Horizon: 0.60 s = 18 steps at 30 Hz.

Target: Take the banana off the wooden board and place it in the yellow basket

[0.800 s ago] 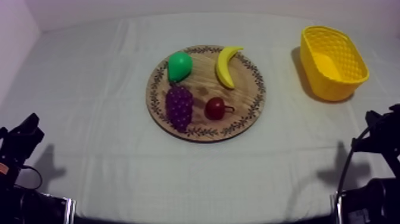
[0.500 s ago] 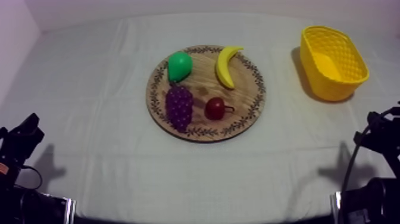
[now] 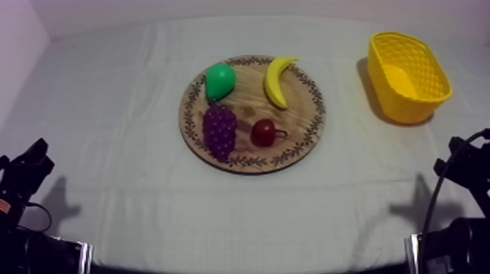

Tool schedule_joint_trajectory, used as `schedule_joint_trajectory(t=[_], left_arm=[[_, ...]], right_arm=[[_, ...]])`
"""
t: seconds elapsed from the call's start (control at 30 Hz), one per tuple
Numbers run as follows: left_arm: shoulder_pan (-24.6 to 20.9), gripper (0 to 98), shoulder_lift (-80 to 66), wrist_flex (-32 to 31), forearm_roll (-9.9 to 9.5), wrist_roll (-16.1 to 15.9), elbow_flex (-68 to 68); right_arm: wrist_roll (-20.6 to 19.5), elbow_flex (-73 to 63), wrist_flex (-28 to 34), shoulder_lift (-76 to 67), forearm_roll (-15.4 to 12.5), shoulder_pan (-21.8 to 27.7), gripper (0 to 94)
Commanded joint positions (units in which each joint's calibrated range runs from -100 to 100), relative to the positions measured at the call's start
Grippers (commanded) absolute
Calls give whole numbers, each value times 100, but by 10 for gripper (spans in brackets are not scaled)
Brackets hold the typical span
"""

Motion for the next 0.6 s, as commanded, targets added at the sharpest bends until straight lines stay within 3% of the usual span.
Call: schedule_joint_trajectory(t=[0.0, 0.27, 0.57], left_arm=[[-1, 1, -3, 0, 1, -1, 2], [-1, 1, -3, 0, 1, 3, 2], [-1, 1, -3, 0, 1, 4, 2]], right_arm=[[9, -12, 27, -1, 9, 6, 4], [-141, -192, -48, 195, 131, -54, 3], [-434, -1936, -216, 1999, 73, -66, 4]])
